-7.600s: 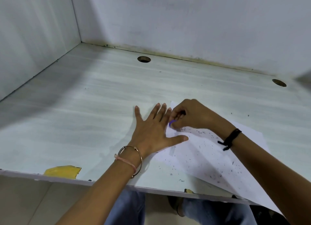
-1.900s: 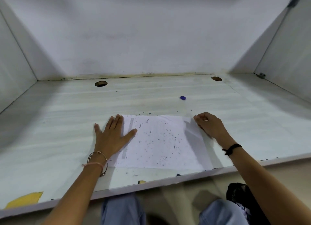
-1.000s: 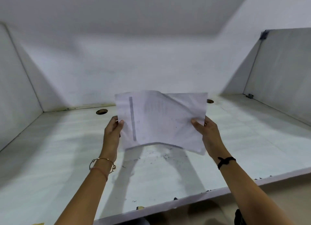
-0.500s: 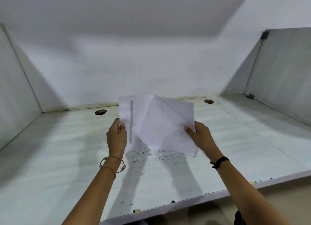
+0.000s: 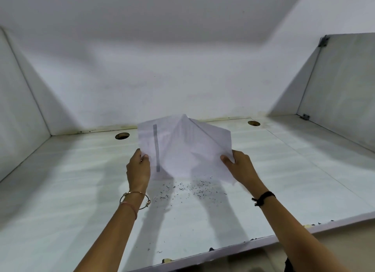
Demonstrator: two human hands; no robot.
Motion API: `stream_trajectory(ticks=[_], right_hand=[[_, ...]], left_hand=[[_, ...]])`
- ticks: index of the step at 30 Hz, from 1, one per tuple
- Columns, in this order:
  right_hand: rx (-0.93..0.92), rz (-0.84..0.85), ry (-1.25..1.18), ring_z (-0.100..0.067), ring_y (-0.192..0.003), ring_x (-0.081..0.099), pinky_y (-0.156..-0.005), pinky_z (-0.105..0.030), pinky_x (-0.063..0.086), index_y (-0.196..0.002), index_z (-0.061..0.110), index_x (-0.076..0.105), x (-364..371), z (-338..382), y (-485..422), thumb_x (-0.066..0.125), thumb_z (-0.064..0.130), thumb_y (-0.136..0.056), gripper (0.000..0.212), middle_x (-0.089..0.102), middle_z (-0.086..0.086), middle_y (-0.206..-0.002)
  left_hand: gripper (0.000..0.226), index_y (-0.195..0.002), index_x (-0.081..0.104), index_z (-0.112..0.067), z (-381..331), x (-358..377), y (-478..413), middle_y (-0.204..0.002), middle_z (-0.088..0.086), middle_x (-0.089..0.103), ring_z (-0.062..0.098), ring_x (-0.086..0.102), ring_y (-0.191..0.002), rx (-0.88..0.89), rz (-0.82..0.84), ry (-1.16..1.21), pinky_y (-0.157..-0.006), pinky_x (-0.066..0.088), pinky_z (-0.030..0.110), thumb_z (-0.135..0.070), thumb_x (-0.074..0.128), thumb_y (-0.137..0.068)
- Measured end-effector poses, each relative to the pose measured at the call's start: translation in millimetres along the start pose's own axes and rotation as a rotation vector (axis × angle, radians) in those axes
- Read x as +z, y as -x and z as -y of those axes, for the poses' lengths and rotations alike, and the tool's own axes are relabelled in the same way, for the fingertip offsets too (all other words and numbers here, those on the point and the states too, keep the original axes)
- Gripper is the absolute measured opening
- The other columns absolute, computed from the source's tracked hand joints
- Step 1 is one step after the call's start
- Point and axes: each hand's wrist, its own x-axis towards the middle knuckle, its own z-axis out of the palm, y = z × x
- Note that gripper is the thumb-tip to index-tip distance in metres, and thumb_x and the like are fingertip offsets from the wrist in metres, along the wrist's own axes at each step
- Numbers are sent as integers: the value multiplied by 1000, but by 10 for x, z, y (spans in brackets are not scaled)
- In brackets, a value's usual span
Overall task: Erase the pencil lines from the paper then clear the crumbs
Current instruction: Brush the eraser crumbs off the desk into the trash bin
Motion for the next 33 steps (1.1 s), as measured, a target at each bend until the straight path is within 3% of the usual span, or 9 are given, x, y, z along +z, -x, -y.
stream_trajectory(ticks=[3,8,10,13,15,20,23,28,33], right_hand=[[38,-42,-173,-39,-87,59,-70,-33,42,-101,-4,63,-14,79,-21,51,20,-98,27,66,-25,-100],[180,83,-717,-18,-88,69,-70,-25,55,-113,7,65,89,273,11,55,14,-96,20,72,-3,-99],[225,140,-825,-14,-88,69,-66,-21,56,-119,5,61,189,314,48,56,11,-96,25,72,-3,-102],[271,245,-825,-23,-108,65,-80,-29,57,-125,8,57,335,310,100,58,12,-94,31,68,-7,-120],[281,242,-784,-26,-108,65,-83,-33,55,-125,8,58,352,326,87,60,16,-93,33,68,-8,-120],[299,137,-832,-20,-102,68,-90,-35,52,-118,15,64,129,383,-105,65,40,-87,40,71,-2,-112],[218,284,-644,-17,-99,70,-89,-32,53,-117,20,63,134,475,-152,65,45,-87,39,71,-1,-113],[122,407,-438,-24,-93,70,-84,-36,55,-109,9,69,651,791,-69,67,21,-89,23,73,-8,-104],[126,339,-424,-26,-88,67,-81,-32,53,-96,1,70,1375,1010,84,68,6,-86,12,72,-15,-102]], left_hand=[[15,-101,53,-3,5,4,-37,-93,9,56,26,50,-88,-58,-43,134,-72,35,32,-17,54,-97],[97,-155,12,-16,-38,58,45,-154,15,30,31,35,-140,-339,-128,345,-112,33,44,-45,71,-84],[94,-154,17,-15,-66,87,115,-147,10,43,29,46,-133,-417,4,468,-110,38,42,-49,70,-84],[44,-137,49,-12,-107,66,224,-131,6,60,25,58,-120,-326,136,644,-91,52,34,-19,61,-96],[33,-131,54,-10,-113,-17,205,-126,6,63,26,59,-117,-270,106,611,-94,51,38,-6,54,-98],[32,-129,56,-10,-74,-439,93,-118,3,62,16,61,-92,-212,158,448,-74,52,26,-3,52,-98],[30,-126,56,-14,8,-716,27,-115,1,62,7,60,-80,-201,219,363,-60,51,14,-4,53,-98],[29,-124,57,-11,132,-1117,-58,-115,4,62,12,60,-82,-222,271,261,-59,50,13,-4,56,-97],[48,-131,42,-13,407,-1717,-163,-118,18,62,23,58,-87,-242,-31,158,-66,47,25,-8,67,-90]])
